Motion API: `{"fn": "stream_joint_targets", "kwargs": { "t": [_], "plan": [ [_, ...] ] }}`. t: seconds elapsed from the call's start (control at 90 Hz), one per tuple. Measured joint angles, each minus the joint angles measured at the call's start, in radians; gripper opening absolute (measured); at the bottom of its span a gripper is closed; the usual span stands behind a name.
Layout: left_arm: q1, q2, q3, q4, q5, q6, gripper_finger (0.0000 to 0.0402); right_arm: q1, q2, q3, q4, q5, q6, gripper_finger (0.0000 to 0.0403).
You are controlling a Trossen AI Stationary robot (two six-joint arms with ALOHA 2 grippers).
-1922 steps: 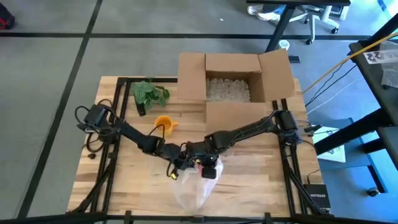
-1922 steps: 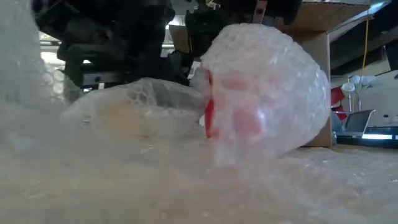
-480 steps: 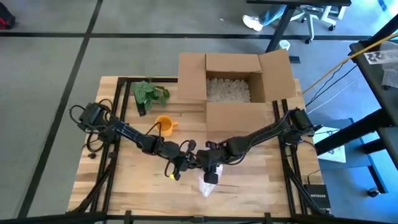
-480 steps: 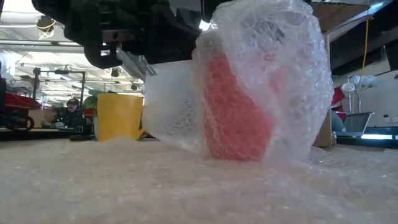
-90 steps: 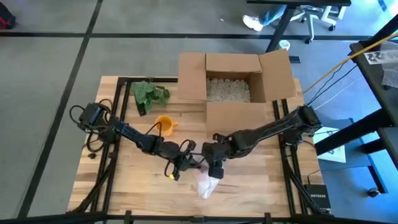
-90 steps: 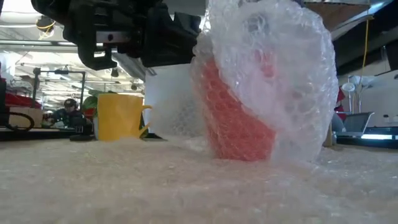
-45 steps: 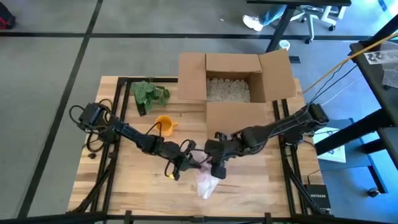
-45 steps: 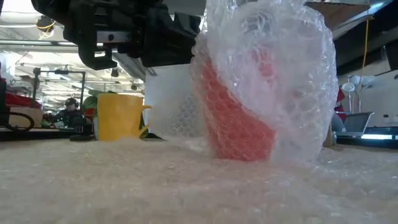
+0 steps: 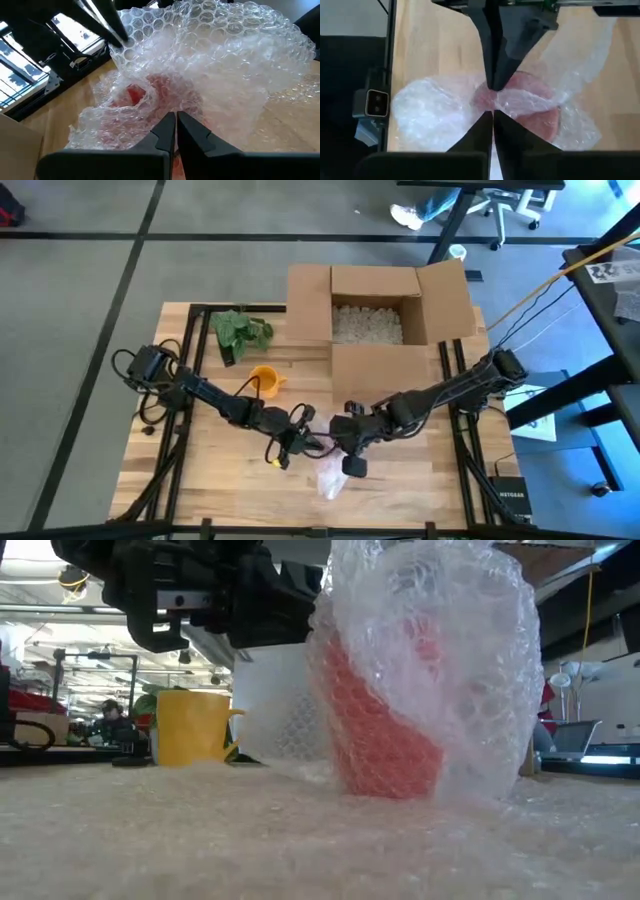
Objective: Wrap mug
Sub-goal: Wrap the orange mug with the bubble wrap
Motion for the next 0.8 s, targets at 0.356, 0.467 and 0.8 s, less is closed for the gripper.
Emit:
{"fn": "stream_joint_targets", "kwargs": {
  "t": [0.356,0.467,0.8],
  "plan": [
    [0.001,0.000,0.001,0.003,-0.002,0.000,0.0000,-0.035,0.195,0.001,0.014,-0.131,-0.026,0.0000],
    [0.000,0.000,0.000,0.001,-0.002,0.002,0.0000,-0.048,0.241,-0.011,0.081,-0.195,-0.037,0.0000],
    [0.000,0.000,0.000,0.000,0.002,0.002,0.0000,-0.050,0.184,-0.018,0.091,-0.159,-0.038,0.0000]
  ]
}}
